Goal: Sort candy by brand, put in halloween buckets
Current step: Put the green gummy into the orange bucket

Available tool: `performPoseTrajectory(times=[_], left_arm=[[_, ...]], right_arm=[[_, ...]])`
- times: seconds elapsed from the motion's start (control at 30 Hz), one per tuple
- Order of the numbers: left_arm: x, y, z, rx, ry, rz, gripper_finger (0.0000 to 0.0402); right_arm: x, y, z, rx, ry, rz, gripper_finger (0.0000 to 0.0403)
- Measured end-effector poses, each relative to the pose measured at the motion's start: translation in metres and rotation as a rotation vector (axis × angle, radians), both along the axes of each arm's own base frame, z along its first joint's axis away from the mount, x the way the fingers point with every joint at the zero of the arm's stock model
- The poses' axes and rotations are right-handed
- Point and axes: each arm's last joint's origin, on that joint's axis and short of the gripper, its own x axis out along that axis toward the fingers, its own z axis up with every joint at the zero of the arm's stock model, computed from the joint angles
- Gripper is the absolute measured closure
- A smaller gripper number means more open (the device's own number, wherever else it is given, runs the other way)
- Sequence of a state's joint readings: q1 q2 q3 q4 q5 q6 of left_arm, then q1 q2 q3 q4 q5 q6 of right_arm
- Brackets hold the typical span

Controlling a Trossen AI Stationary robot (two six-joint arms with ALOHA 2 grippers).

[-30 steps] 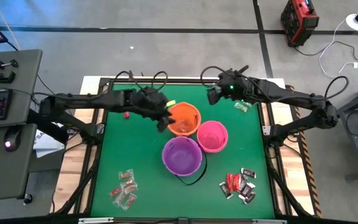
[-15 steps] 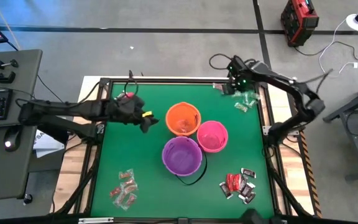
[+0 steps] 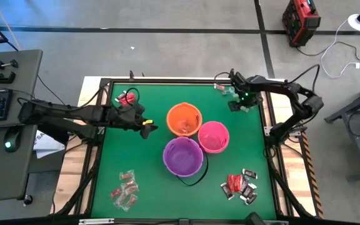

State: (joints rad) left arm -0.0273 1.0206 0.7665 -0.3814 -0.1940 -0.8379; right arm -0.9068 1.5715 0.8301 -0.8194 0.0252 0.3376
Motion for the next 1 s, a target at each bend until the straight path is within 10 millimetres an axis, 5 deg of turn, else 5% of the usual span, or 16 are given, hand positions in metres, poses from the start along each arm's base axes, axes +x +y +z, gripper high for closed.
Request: performPoseTrajectory(times=[0.23, 0.5, 0.6, 0.77, 0.87, 1.0], left_arm=[[0.001, 0.000, 0.001, 0.001, -0.015, -0.001, 0.0192], [-0.001, -0.002, 0.017, 0.025, -0.101, -0.104, 0.0192], [-0.010, -0.002, 0.044, 0.109, -0.222, -0.149, 0.0192], [-0.033, 0.006, 0.077, 0.278, -0.329, -0.057, 0.0192], [-0.045, 0.010, 0.083, 0.338, -0.340, 0.021, 0.0192], [-0.050, 0.014, 0.079, 0.338, -0.308, 0.063, 0.0192]], right_arm=[[0.003, 0.005, -0.006, -0.045, 0.018, 0.010, 0.0162], [0.001, 0.008, 0.002, -0.055, 0.063, 0.034, 0.0355], [0.005, 0.009, 0.024, -0.103, 0.006, 0.049, 0.0389], [0.022, 0.021, 0.090, -0.244, -0.271, 0.056, 0.0363], [0.044, 0.037, 0.124, -0.280, -0.581, 0.078, 0.0368], [0.080, 0.067, 0.142, -0.226, -0.866, 0.176, 0.0381]])
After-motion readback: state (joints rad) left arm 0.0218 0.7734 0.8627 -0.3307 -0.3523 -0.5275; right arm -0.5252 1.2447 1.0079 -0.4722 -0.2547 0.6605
